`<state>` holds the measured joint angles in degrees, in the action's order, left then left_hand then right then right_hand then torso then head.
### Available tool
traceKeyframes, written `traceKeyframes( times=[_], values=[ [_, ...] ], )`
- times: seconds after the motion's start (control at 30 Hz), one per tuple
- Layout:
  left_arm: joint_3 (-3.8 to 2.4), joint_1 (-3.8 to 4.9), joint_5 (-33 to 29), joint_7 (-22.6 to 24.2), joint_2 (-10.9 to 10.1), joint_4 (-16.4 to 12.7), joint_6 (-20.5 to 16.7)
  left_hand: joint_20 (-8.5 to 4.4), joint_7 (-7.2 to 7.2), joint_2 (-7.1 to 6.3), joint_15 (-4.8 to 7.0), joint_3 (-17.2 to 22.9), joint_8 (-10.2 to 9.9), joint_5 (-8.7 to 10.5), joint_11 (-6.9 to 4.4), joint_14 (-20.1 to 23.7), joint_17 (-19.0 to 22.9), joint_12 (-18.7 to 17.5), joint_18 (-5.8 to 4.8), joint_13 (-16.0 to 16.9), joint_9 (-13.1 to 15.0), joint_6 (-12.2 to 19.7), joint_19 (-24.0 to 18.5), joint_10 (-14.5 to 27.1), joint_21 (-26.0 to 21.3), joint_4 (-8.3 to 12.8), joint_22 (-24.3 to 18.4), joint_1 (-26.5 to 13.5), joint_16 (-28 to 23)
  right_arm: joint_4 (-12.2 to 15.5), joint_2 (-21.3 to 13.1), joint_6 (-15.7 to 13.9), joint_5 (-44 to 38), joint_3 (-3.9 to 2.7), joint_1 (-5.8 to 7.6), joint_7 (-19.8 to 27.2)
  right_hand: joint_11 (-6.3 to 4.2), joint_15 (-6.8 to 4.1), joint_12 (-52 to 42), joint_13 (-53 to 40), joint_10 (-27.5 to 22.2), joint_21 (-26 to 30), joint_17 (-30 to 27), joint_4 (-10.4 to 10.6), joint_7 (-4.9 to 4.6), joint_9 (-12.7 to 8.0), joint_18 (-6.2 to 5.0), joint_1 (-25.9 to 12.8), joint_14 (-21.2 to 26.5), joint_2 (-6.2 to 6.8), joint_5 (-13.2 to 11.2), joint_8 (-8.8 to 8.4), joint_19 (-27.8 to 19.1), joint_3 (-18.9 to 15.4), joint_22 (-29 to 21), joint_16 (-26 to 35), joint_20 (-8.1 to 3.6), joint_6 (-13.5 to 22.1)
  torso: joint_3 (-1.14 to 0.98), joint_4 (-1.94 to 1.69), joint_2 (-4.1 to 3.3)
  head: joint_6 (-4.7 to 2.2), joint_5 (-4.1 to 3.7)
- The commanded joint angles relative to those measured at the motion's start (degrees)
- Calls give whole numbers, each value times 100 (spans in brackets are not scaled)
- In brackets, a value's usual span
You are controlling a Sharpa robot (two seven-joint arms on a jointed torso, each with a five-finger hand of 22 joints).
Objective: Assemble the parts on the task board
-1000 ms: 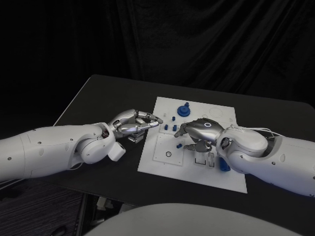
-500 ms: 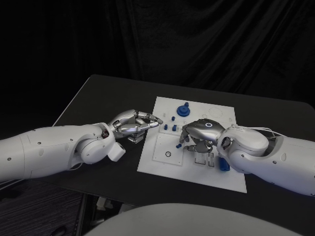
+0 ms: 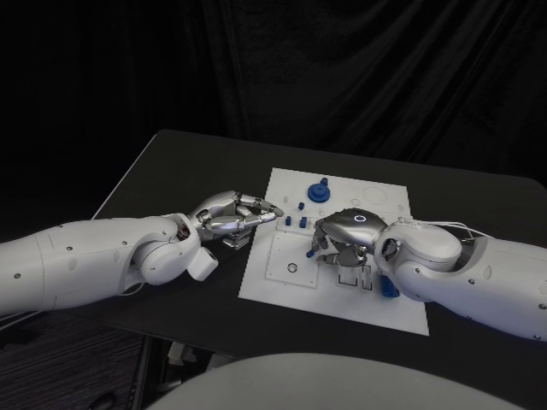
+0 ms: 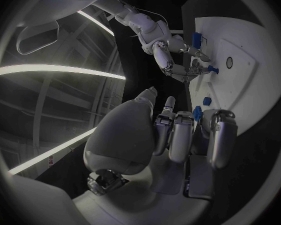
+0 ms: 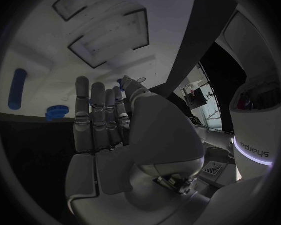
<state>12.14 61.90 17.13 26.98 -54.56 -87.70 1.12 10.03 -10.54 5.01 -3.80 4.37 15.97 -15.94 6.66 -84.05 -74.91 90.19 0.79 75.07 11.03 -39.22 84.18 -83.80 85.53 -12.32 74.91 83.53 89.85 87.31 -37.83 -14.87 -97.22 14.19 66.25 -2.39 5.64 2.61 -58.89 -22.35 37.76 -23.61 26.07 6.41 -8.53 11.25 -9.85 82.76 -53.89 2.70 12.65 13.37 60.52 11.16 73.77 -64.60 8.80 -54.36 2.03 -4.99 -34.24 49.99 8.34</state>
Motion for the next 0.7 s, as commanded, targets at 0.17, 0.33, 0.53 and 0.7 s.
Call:
traceKeyframes(
  times=[0.17,0.33,0.53,0.7],
  values=[
    [-5,-13,-45,37,28,8,100,41,-60,35,-28,-11,36,-17,24,-595,-1509,-19,89,1493,-9,-30,28,-620,-33,-15,1267,15,15,-8,43,63,104,-2,-20,-59,-6,-29,-71,-34,-46,51,7,67,31,50,-52,-74,10,-78,10,73,0,44,15,-48,-30,10,-1,-7,-2,1,-16],
    [-5,-17,-45,36,32,16,106,41,-60,43,-28,-10,36,-31,24,-595,-1509,-19,90,1493,-15,-31,23,-620,-37,-21,1265,14,15,-8,62,-10,136,-2,-22,-29,-15,-35,-91,-51,-47,62,10,89,57,82,-53,-88,11,-122,45,105,7,74,23,-60,-34,3,2,-3,-1,1,-14],
    [-5,-20,-45,36,30,26,100,41,-60,47,-28,-9,35,-38,24,-595,-1509,-19,91,1493,-19,-32,18,-620,-41,-23,1263,16,15,-9,48,-138,146,-3,-22,-28,-16,-35,-95,-54,-45,64,11,93,58,87,-53,-96,11,-120,48,110,9,72,25,-63,-35,2,3,-3,0,1,-14],
    [-5,-22,-45,33,21,28,90,41,-60,47,-28,-9,34,-42,24,-595,-1509,-19,92,1493,-21,-32,17,-620,-43,-23,1262,17,15,3,-16,-262,149,-4,-7,-112,-10,-36,-93,-64,-77,82,13,89,20,111,-51,-125,23,-22,11,104,16,43,37,-74,-38,78,1,-6,-1,1,-40]
  ],
)
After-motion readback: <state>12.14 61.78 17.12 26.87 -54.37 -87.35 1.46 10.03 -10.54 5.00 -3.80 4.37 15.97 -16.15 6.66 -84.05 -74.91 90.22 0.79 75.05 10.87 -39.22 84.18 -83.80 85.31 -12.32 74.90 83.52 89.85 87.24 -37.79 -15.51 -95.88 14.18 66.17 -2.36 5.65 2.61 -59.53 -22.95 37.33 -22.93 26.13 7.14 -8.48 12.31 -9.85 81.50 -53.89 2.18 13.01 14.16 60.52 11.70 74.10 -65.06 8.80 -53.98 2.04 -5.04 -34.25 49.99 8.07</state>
